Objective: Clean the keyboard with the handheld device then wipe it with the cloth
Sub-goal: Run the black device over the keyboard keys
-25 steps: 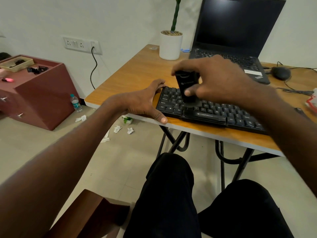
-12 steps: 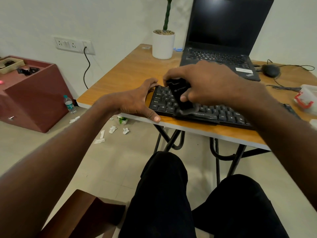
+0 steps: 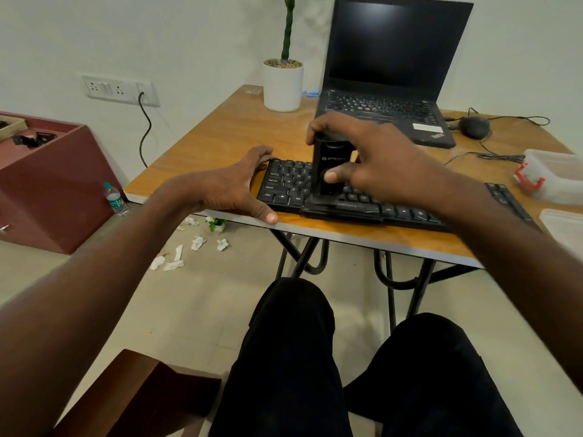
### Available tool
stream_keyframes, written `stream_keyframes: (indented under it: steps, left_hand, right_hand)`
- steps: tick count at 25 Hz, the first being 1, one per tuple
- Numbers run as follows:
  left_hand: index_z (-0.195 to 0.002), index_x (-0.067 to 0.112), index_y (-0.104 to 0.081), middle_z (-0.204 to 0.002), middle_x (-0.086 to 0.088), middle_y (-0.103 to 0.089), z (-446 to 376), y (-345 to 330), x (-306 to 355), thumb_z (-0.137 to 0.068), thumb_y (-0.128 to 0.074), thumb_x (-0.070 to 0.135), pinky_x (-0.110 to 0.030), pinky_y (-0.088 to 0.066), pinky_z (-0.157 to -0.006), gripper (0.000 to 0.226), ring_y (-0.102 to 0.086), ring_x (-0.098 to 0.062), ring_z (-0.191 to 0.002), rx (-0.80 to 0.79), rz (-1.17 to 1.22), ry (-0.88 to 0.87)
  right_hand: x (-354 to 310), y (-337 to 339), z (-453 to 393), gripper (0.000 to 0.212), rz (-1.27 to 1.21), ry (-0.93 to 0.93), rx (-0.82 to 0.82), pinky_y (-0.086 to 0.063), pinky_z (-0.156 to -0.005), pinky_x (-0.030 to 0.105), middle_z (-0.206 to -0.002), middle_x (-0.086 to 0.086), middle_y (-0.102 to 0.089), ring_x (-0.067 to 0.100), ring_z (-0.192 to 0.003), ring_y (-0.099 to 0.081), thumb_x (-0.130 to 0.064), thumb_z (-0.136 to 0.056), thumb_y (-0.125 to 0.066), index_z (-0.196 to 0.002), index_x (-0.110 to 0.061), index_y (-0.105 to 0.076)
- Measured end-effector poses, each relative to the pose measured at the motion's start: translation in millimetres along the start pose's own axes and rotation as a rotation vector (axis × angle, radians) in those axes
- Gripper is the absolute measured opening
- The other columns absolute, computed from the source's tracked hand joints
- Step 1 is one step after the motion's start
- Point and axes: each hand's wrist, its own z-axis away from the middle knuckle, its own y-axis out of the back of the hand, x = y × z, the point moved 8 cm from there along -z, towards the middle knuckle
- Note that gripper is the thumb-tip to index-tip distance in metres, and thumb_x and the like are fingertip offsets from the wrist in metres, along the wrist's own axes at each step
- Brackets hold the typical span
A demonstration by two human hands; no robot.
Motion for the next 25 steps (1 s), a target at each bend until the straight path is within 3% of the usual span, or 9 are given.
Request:
stream_keyframes:
  steps: [3, 7, 10, 12, 16, 18, 20, 22, 25]
  left_hand:
    - [-0.165, 0.04, -0.001, -0.17, 0.011, -0.021, -0.6, 0.3, -0.9, -0.053, -0.1, 0.044, -0.028, -0.036, -0.116, 0.149, -0.03, -0.012, -0.147, 0.0, -0.003, 0.016]
    - [-0.165, 0.04, -0.001, -0.168, 0.016, -0.021, -0.8, 1.1, -1.1, -0.056, -0.097, 0.039, -0.016, -0.037, -0.105, 0.145, -0.031, -0.009, -0.146, 0.005, 0.001, 0.018]
    - [-0.164, 0.043, -0.002, -0.168, 0.014, -0.021, -0.4, 1.4, -0.7, -0.054, -0.099, 0.046, -0.024, -0.034, -0.112, 0.147, -0.029, -0.011, -0.147, -0.006, -0.026, 0.036]
    - [-0.163, 0.045, -0.002, -0.17, 0.012, -0.018, -1.2, 1.4, 0.8, -0.048, -0.098, 0.054, -0.029, -0.032, -0.116, 0.151, -0.026, -0.012, -0.149, -0.018, -0.057, 0.045]
    - [-0.161, 0.048, -0.005, -0.172, 0.008, -0.016, -2.4, 0.6, 10.0, -0.041, -0.099, 0.056, -0.039, -0.031, -0.122, 0.152, -0.025, -0.025, -0.155, -0.078, -0.121, 0.102]
    - [-0.162, 0.046, -0.002, -0.173, 0.004, -0.015, -0.3, -0.3, 21.2, -0.044, -0.098, 0.056, -0.045, -0.028, -0.124, 0.153, -0.024, -0.029, -0.155, -0.112, -0.228, 0.148]
    - [-0.166, 0.037, -0.004, -0.173, 0.003, -0.014, -0.4, -3.0, 45.1, -0.058, -0.087, 0.064, -0.046, -0.03, -0.121, 0.139, -0.024, -0.028, -0.154, -0.062, -0.297, 0.119]
    - [-0.164, 0.03, -0.023, -0.17, 0.0, -0.024, -3.7, -11.5, 76.9, -0.084, -0.066, 0.076, -0.045, -0.037, -0.117, 0.102, -0.033, -0.025, -0.15, 0.082, -0.286, 0.004]
    - [-0.144, 0.027, -0.055, -0.142, 0.001, -0.061, -9.7, -36.2, 102.2, -0.109, -0.044, 0.053, -0.044, -0.049, -0.102, 0.045, -0.058, -0.018, -0.124, 0.352, -0.343, -0.162]
  right_hand:
    - [10.7, -4.4, 6.0, 0.055, 0.063, -0.01, -0.031, -0.057, -0.08, 0.037, -0.127, -0.007, -0.059, 0.013, -0.101, -0.06, -0.016, -0.094, -0.07, -0.133, -0.047, -0.045]
    - [54.4, 19.1, 13.1, 0.051, 0.296, -0.26, -0.149, -0.058, -0.085, 0.048, -0.137, 0.002, -0.058, 0.027, -0.116, -0.059, -0.025, -0.093, -0.071, -0.129, -0.05, -0.044]
    - [29.2, 16.1, 15.9, 0.053, 0.033, -0.09, -0.014, -0.057, -0.076, 0.034, -0.131, -0.006, -0.058, 0.016, -0.103, -0.06, -0.019, -0.092, -0.072, -0.127, -0.049, -0.046]
    - [17.9, 7.1, 27.0, 0.057, -0.034, -0.003, -0.022, -0.055, -0.077, 0.031, -0.128, -0.011, -0.057, 0.01, -0.103, -0.059, -0.011, -0.092, -0.071, -0.127, -0.049, -0.047]
    - [48.7, 19.5, 45.3, 0.062, 0.293, -0.136, -0.126, -0.055, -0.08, 0.041, -0.133, -0.006, -0.058, 0.017, -0.11, -0.055, -0.015, -0.094, -0.068, -0.13, -0.057, -0.04]
    - [50.6, 28.8, 47.2, 0.061, 0.274, -0.139, -0.018, -0.058, -0.083, 0.045, -0.136, -0.002, -0.058, 0.022, -0.117, -0.058, -0.018, -0.094, -0.069, -0.132, -0.056, -0.039]
    - [41.3, 27.5, 48.6, 0.061, 0.032, -0.069, 0.117, -0.06, -0.085, 0.041, -0.14, -0.003, -0.058, 0.019, -0.12, -0.059, -0.019, -0.095, -0.069, -0.137, -0.053, -0.041]
    - [34.3, 16.7, 49.5, 0.062, -0.059, -0.012, 0.14, -0.06, -0.085, 0.035, -0.142, -0.005, -0.057, 0.014, -0.119, -0.059, -0.02, -0.097, -0.067, -0.143, -0.053, -0.04]
    - [50.4, 12.8, 53.2, 0.064, -0.059, -0.027, 0.138, -0.057, -0.084, 0.028, -0.141, -0.003, -0.058, 0.015, -0.122, -0.058, -0.012, -0.099, -0.063, -0.145, -0.05, -0.041]
